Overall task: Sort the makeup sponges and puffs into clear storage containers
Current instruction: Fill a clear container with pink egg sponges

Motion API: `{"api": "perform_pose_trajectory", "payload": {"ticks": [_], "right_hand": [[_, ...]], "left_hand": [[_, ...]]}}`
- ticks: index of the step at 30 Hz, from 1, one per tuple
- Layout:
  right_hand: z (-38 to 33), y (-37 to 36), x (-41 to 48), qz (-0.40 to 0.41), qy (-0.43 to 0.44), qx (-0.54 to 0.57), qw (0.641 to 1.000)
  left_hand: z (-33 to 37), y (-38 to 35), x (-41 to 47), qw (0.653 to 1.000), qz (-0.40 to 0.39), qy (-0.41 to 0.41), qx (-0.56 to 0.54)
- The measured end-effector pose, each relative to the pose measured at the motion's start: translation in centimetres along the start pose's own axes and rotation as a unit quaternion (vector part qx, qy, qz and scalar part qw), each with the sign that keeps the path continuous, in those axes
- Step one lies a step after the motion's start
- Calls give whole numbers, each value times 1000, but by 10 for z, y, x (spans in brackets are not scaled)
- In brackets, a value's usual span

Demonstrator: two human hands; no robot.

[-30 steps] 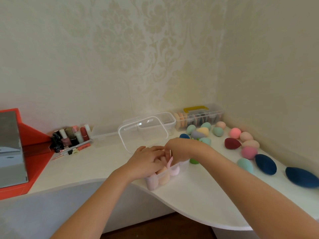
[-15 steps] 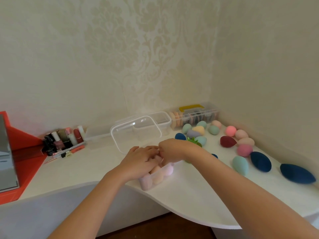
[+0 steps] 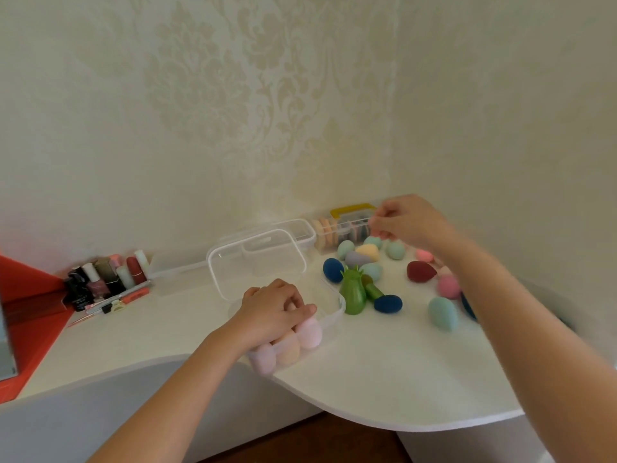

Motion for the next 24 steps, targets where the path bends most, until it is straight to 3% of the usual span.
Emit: {"api": "perform_pose_trajectory", "payload": {"ticks": [8,17,24], "right_hand": [[108,19,39,66,-131,-107,983],[155,-39,92,-12,-140,-186,973],[168,-49,103,-6,-137,-246,960]], "left_hand": [[-6,-13,4,999,-11,3,-40],[-20,-22,8,1000,-17,20,-14],[-21,-23,11,1000,-15,11,-17]]}}
Point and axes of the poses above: each hand's wrist, its own x-axis towards the middle knuckle, its own y-axis out of the back of the hand, z = x × y, the point moved 9 cm from there along x, towards the middle knuckle, and after that the axes turned 10 degrees about z, right-handed, at the moved point
